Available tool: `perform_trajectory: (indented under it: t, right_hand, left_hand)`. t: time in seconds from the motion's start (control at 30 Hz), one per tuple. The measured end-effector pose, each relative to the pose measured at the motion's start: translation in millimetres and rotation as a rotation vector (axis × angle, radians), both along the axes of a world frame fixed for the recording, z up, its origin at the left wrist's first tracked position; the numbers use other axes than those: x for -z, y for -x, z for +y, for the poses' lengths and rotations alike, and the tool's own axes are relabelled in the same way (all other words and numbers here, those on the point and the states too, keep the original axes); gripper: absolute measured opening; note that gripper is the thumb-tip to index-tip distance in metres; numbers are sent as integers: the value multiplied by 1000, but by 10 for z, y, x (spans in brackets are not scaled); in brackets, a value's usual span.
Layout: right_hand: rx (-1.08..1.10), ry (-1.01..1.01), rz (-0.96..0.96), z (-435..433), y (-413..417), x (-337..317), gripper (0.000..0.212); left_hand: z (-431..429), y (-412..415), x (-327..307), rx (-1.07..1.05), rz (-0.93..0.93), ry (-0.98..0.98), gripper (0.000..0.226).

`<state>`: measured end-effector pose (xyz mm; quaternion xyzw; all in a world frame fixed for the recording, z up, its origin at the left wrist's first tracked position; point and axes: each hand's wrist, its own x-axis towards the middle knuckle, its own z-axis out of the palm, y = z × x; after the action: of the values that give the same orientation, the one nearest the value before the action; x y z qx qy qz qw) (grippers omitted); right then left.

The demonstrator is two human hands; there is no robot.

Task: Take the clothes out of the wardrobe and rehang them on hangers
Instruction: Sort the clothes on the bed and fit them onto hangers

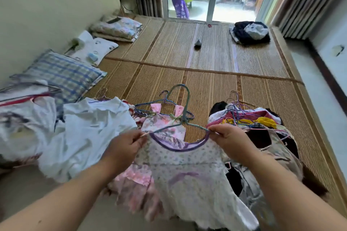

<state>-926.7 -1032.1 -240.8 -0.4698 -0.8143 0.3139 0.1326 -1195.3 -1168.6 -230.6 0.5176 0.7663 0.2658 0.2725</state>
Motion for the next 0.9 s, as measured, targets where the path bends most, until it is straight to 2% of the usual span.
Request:
perform_trajectory:
  t: [0.23, 0.37, 0.6, 0.9]
  right_hand:
    - [24, 30, 100, -163, 711, -485, 18]
    - [52, 78, 123, -32, 940, -430, 14]
    - [81, 153, -69, 534, 1260, 438, 20]
    - [98, 250, -214, 1886, 1635, 1867, 25]
  left_hand:
    - [-142, 717, -568, -10, 122, -80, 22]
    - [110, 949, -534, -9, 172, -62, 15]
    - [900, 1164, 304, 26, 218, 187, 16]
    - [2268, 1364, 1757, -19, 280, 436, 23]
